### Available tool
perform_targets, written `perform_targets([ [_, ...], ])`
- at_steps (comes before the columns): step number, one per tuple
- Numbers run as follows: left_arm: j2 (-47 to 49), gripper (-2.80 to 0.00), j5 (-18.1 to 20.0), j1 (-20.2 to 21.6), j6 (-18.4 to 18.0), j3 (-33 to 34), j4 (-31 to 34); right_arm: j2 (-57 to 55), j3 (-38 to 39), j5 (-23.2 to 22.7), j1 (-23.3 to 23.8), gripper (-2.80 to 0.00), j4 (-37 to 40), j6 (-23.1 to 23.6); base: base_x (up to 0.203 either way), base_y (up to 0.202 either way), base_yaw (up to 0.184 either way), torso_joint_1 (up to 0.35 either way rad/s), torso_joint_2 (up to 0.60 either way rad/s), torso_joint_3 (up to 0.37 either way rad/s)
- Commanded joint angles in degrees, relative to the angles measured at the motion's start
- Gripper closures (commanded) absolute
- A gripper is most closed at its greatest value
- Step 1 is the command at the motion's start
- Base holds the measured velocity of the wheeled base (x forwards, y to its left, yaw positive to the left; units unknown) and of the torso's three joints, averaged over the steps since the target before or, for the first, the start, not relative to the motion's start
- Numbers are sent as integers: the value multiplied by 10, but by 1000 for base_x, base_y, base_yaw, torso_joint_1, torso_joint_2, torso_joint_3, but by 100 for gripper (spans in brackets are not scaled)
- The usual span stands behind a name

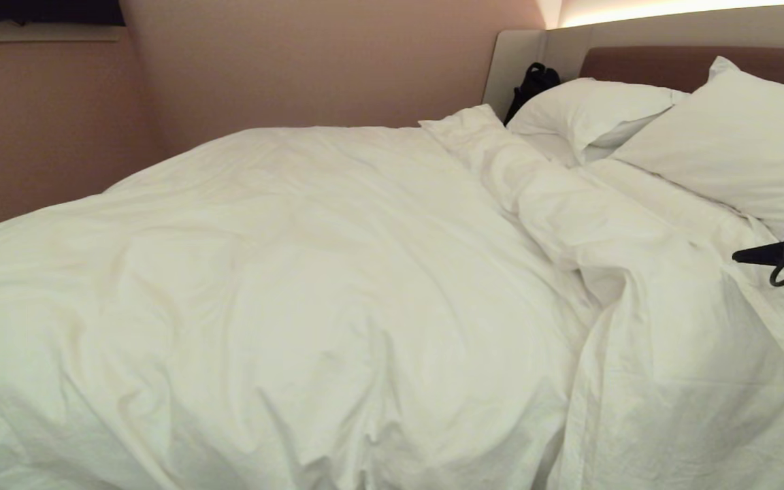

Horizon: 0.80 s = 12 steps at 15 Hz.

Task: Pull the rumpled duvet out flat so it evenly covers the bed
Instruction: Flatten the corners of the folded blanket

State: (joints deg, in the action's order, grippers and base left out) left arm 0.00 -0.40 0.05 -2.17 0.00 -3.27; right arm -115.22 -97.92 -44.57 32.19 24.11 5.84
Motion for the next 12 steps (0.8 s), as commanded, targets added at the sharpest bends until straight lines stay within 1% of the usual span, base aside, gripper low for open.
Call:
perform_targets([
  [1, 1, 0, 0, 0, 1, 0, 0, -13, -3, -10, -1, 0, 1, 0, 0, -197, 1, 7, 0, 2],
  [5, 0, 0, 0, 0, 1, 0, -1, -15, -2, -10, -1, 0, 1, 2, 0, -190, -1, 0, 2, 3],
  [7, 0, 0, -1, 0, 5, 0, -1, -15, 2, -11, -1, 0, 1, 10, 0, -112, -2, -2, 5, 1],
  [9, 0, 0, 0, 0, 20, 0, -2, -13, 23, -14, -1, 0, 2, 58, 0, 0, 0, 0, 0, 0],
  [10, 0, 0, 0, 0, 27, 0, -3, -11, 37, -25, -1, 0, 2, 93, 0, 0, 0, 0, 0, 0],
  [12, 0, 0, -1, 0, 30, 0, -3, -2, 66, -72, 1, 0, 7, 147, 0, 0, 0, 0, 0, 0],
])
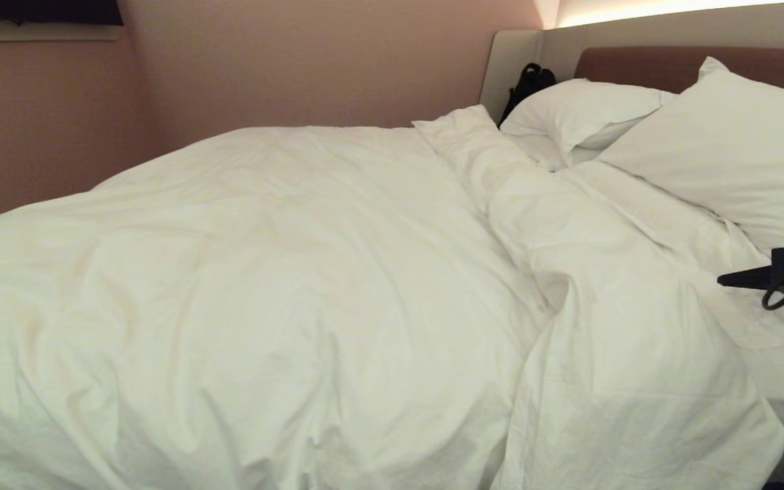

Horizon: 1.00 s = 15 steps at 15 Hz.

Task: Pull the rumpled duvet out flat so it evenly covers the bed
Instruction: Flatten the corners of the folded blanket

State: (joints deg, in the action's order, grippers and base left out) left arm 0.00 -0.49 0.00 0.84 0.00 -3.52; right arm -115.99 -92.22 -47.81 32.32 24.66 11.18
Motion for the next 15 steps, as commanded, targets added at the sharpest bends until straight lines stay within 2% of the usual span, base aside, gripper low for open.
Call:
perform_targets([
  [1, 0, 0, 0, 0, 0, 0, -1, 11, 18, -55, 1, 0, 3, 102, 0, 0, 0, 0, 0, 0],
  [5, 0, 0, 0, 0, 0, 0, -1, 22, 35, -58, -1, 0, 6, 79, 0, 0, 0, 0, 0, 0],
  [9, 0, 0, 0, 0, 0, 0, 0, 27, 16, -72, -10, 0, 7, 19, 0, 0, 0, 0, 0, 0],
  [14, 0, 0, 0, 0, 0, 0, 0, 10, 14, -65, -13, 0, 1, 33, 0, 0, 0, 0, 0, 0],
  [15, 0, 0, 0, 1, 0, 0, 0, 9, 15, -66, -13, -280, 2, 44, 0, 0, 0, 0, 0, 0],
])
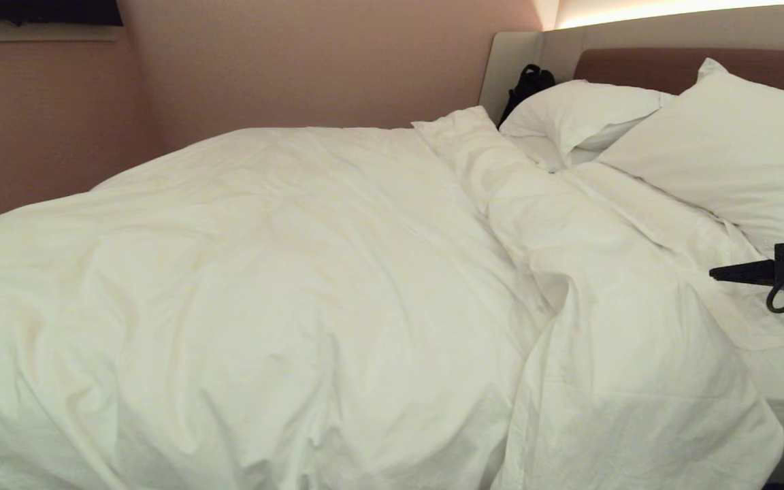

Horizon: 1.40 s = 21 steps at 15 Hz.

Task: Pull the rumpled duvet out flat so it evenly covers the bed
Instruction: Flatten the corners of the folded blanket

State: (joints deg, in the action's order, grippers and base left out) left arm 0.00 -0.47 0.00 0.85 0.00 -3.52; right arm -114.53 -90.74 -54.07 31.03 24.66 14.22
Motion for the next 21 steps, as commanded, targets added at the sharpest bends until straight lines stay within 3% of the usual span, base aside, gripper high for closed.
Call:
perform_targets([
  [1, 0, 0, -1, 0, 0, 0, -1, -5, 5, -3, 0, -280, 3, 26, 0, 0, 0, 0, 0, 0],
  [4, 0, 0, -1, 1, 0, 0, 0, -6, 27, -3, 0, -280, 5, 90, 0, 0, 0, 0, 0, 0],
  [6, 0, 0, -1, 0, 0, 0, 0, -5, 52, -8, 7, -280, 7, 173, 0, 0, 0, 0, 0, 0],
  [8, 0, 0, -1, 0, 0, 0, 0, -4, 72, -17, 10, -280, 7, 220, 0, 0, 0, 0, 0, 0],
  [15, 0, 0, -1, 0, 0, 0, 0, 14, 109, -119, 13, -280, 2, 233, 0, 0, 0, 0, 0, 0],
  [21, 0, 0, -1, 1, 0, 0, -1, 31, 157, -131, 11, -280, -15, 253, 0, 0, 0, 0, 0, 0],
])
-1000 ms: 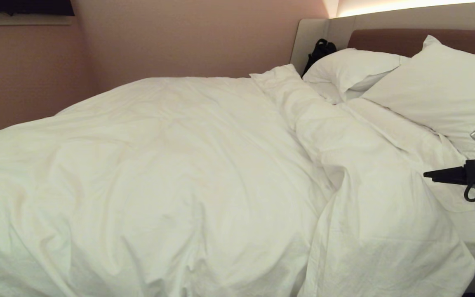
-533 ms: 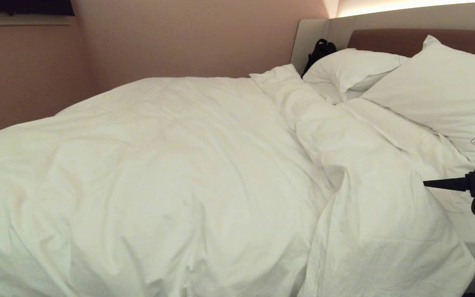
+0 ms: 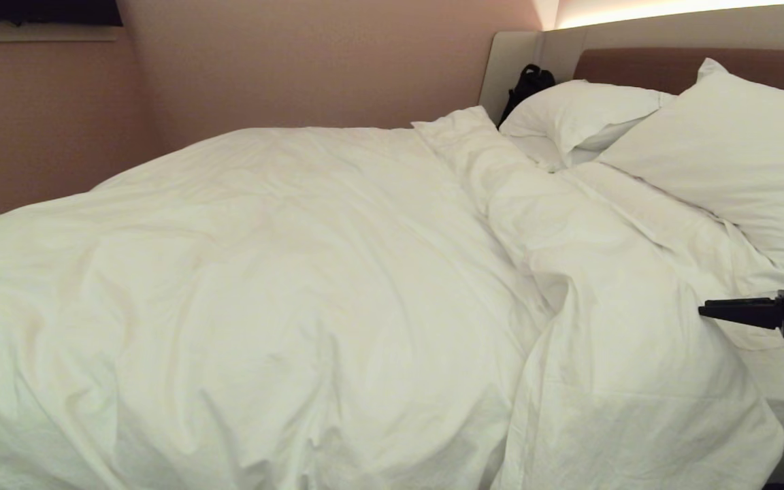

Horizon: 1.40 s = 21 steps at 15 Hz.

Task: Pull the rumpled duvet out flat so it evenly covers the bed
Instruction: Flatten the corners of the folded blanket

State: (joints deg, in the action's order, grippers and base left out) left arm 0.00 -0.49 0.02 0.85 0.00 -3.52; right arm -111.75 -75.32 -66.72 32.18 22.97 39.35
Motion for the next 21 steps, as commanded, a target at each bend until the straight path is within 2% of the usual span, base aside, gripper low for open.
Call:
perform_targets([
  [1, 0, 0, 0, 0, 0, 0, -1, 8, 12, -14, -1, -280, 1, 4, 0, 0, 0, 0, 0, 0],
  [5, 0, 0, 0, 0, 0, 0, 0, 7, 41, -18, -28, -280, 0, 18, 0, 0, 0, 0, 0, 0],
  [9, 0, 0, 0, 0, 0, 0, 0, 4, 74, -18, -56, -280, -44, 19, 0, 0, 0, 0, 0, 0],
  [15, 0, 0, 0, 0, 0, 0, 0, 7, 127, -20, -73, -280, -99, 20, 0, 0, 0, 0, 0, 0],
  [21, 0, 0, 0, 0, 0, 0, 0, 14, 132, -20, -79, -280, -100, 19, 0, 0, 0, 0, 0, 0],
])
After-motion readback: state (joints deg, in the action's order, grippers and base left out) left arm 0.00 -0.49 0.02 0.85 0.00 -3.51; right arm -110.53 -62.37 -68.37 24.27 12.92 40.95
